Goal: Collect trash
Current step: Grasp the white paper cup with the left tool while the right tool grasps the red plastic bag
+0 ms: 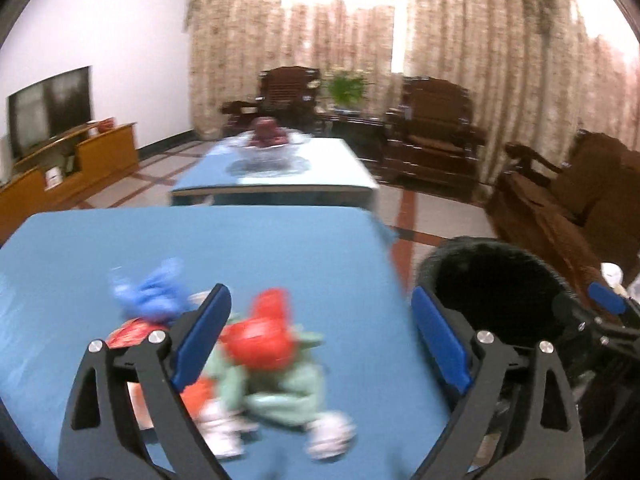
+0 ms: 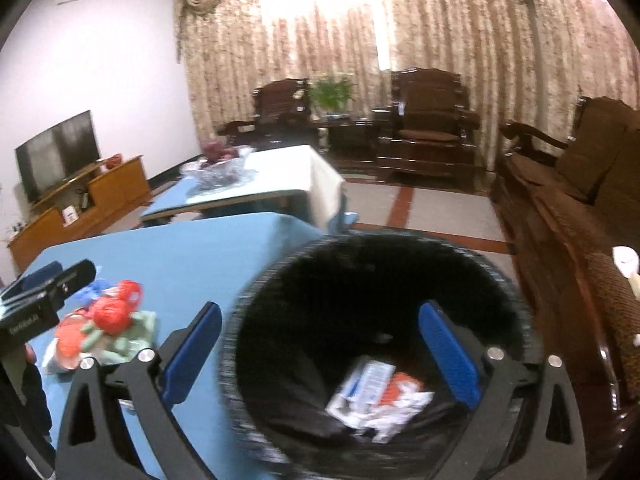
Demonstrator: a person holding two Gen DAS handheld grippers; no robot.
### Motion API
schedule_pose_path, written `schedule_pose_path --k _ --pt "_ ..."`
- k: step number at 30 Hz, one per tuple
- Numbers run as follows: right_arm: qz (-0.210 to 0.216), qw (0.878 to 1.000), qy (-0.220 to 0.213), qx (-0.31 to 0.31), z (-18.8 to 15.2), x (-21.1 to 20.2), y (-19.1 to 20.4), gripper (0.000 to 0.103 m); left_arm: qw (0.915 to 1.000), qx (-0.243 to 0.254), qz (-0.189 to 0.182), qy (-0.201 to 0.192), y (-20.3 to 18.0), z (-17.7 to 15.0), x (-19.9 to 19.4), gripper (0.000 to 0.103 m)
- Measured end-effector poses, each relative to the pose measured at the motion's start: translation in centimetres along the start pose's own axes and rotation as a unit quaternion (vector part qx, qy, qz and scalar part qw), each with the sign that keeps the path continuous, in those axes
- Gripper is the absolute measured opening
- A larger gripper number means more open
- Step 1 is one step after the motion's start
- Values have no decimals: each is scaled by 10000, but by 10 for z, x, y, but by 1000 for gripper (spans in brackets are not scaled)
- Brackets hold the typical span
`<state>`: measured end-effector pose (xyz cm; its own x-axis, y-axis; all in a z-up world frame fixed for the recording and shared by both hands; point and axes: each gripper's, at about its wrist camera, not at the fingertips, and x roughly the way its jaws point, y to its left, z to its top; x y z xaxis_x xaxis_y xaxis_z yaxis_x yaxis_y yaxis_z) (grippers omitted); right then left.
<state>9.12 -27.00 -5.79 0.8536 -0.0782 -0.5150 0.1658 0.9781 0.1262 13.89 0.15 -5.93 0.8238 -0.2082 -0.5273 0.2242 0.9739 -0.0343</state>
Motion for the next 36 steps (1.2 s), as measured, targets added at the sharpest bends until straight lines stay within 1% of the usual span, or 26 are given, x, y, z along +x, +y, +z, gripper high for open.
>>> schedule_pose_path --k 3,7,11,15,19,27,36 --pt "223 9995 -26 -226 0 2 32 97 9993 -83 365 64 36 -6 -13 89" --pt "476 9977 -42 -478 -6 7 72 97 9959 -274 838 223 82 -20 -22 89" --pt "708 9950 40 -697 -17 17 107 97 9920 -429 1094 462 118 -40 -23 89" --pt "863 9925 115 -862 -30 25 131 97 9896 -536 1150 678 139 -57 -20 89" --pt "909 9912 180 -945 -39 36 146 97 9872 -669 1167 852 151 -74 -12 89" --pt "918 9904 323 -981 -44 52 154 97 9829 -878 1136 1153 168 -96 7 89" --pt "938 9893 352 -1062 -43 62 161 97 9796 -1054 966 1410 179 -112 25 89"
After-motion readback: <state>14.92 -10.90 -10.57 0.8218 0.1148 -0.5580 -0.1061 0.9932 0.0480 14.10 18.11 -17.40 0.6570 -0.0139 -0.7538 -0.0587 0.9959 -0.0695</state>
